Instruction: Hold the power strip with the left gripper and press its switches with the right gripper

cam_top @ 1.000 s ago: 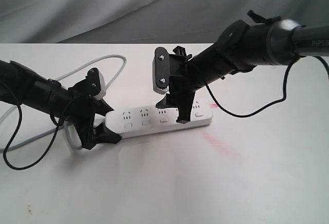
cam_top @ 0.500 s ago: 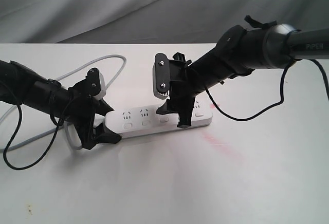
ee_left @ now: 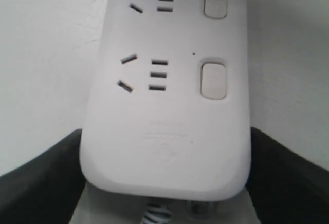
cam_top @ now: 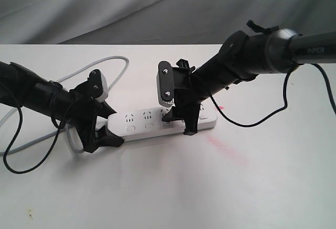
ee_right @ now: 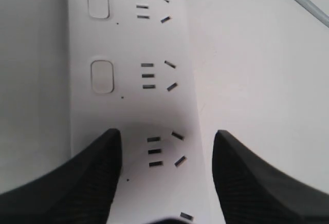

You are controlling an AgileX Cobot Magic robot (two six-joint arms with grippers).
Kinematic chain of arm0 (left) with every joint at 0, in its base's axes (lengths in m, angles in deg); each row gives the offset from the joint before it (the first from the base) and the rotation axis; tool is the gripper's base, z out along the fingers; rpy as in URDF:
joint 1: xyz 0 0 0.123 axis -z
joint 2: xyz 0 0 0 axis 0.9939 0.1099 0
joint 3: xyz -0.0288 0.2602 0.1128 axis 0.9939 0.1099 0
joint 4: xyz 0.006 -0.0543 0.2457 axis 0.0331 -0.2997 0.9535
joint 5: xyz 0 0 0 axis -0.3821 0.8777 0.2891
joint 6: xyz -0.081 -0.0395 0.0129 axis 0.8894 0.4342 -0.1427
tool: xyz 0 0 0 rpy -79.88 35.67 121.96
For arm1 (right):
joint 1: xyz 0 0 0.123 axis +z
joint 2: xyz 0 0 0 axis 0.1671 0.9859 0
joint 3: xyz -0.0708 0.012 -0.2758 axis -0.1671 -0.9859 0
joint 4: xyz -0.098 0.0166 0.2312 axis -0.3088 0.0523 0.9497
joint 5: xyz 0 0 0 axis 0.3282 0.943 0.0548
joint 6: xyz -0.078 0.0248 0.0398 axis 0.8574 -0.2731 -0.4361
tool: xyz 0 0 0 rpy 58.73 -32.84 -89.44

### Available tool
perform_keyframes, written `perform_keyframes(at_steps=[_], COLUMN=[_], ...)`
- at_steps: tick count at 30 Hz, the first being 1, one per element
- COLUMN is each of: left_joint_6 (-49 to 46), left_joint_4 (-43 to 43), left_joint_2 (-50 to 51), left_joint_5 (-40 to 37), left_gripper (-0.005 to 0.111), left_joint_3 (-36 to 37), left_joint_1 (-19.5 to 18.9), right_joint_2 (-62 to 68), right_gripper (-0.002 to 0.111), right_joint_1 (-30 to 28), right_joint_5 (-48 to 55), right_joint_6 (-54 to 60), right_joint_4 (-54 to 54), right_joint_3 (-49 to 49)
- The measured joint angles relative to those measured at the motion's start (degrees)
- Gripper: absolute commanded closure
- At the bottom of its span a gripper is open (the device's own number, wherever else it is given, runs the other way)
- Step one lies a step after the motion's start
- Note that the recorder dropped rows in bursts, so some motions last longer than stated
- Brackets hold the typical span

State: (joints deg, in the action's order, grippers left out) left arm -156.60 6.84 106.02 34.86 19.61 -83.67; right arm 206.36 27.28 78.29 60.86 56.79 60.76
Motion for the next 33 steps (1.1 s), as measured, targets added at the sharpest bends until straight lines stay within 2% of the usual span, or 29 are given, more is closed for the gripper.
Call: perform_keyframes(at_steps=[33], left_joint_6=[0.00], left_joint_4=[0.00], left_joint_2=[0.00], left_joint_5=[0.00], left_gripper=[0.054], left_joint_3=[0.00], left_joint_1=[0.00], right_joint_2=[1.54], right_gripper=[0.057], right_joint_1=[-0.11], right_joint_5=[0.20], right_joint_6=[-0.35], right_joint_4=[3.30], right_joint_3=[0.25])
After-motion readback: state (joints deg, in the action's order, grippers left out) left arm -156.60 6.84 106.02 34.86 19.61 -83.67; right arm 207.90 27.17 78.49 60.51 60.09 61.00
